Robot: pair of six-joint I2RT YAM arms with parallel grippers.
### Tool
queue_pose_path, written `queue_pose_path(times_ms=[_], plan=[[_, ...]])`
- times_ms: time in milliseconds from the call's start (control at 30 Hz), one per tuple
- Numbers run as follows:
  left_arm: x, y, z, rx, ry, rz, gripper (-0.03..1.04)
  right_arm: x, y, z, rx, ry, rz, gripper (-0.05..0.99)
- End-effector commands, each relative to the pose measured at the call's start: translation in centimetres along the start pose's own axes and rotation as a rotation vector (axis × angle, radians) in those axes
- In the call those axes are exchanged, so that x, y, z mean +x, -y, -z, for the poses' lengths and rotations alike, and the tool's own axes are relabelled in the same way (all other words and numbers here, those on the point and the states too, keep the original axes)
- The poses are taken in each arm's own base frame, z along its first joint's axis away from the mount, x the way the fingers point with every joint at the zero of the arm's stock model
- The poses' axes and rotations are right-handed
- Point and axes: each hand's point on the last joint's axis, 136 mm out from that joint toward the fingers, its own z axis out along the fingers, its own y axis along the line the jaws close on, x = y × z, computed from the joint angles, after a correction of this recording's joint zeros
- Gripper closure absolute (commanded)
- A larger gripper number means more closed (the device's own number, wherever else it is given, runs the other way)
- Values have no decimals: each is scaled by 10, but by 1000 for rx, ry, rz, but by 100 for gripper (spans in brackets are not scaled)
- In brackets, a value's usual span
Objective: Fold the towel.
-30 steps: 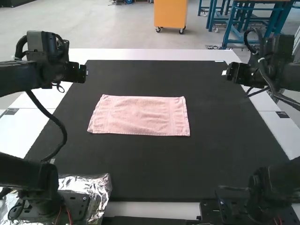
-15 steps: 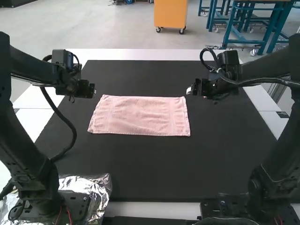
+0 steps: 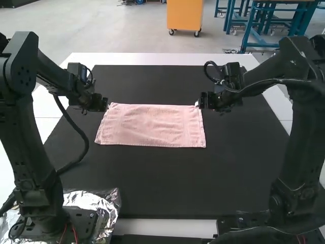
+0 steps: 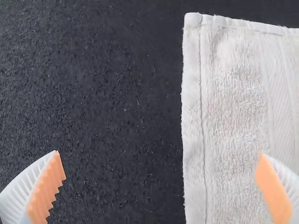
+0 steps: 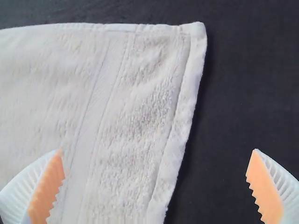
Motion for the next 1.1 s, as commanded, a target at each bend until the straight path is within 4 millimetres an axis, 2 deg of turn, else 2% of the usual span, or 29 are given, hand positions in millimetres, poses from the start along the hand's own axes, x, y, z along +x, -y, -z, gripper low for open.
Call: queue_pose_path(times_ms=[0,400,700,1067], plan=[[-20,-2,-6,18,36,15,5,-14,-5,-9,16,23,48,3],[-19,1,-38,30,8,8,5,-12,10,-50,65,-15,81,3],[-25,5,-50,41,10,3,6,-14,-1,-68,59,-25,108,3],[-9,9,-63,50,-31,0,6,1,4,-79,92,-68,133,3]])
